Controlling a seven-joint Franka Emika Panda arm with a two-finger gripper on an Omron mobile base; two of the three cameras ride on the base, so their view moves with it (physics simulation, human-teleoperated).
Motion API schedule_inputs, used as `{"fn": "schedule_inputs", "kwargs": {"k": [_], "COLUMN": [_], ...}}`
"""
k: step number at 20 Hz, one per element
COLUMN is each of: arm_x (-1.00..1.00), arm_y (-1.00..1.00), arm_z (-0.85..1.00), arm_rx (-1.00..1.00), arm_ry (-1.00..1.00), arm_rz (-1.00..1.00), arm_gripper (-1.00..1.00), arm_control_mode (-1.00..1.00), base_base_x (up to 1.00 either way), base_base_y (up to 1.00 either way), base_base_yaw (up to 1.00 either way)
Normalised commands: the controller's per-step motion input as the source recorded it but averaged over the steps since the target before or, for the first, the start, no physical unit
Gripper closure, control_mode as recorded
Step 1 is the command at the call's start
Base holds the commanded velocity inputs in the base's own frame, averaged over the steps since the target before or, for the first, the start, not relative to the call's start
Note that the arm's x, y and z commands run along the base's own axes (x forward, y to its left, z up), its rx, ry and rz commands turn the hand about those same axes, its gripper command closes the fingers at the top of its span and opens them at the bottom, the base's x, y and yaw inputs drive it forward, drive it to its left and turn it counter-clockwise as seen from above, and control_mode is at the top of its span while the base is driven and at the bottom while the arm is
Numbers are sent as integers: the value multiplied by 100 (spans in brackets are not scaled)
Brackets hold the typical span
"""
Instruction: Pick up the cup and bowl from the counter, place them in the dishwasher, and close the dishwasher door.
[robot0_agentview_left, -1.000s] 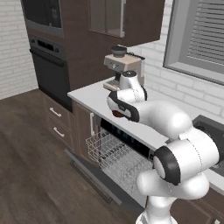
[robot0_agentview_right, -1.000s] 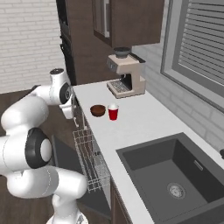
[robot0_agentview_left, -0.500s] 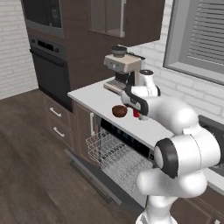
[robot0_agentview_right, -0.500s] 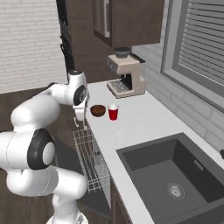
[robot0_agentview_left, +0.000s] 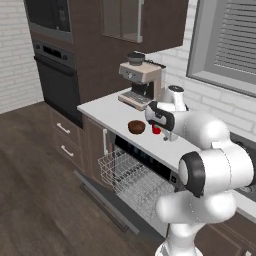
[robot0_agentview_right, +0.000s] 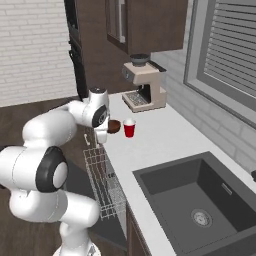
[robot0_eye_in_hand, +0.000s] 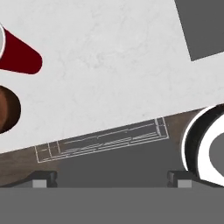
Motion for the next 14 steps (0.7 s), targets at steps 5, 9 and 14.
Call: {"fn": "schedule_inputs", "kwargs": {"k": [5,9,14], "arm_x": [31,31,36], "arm_y": [0,12,9], "arm_z": [0,-9,-7], "arm_rx": [0,0,0], "arm_ry": [-5,0,0], "arm_rz": [0,0,0], "arm_gripper": [-100,-100,-100], "arm_control_mode": [-100,-100,-100], "base_base_x": [0,0,0], "base_base_y": [0,0,0], "base_base_yaw": [0,0,0]}}
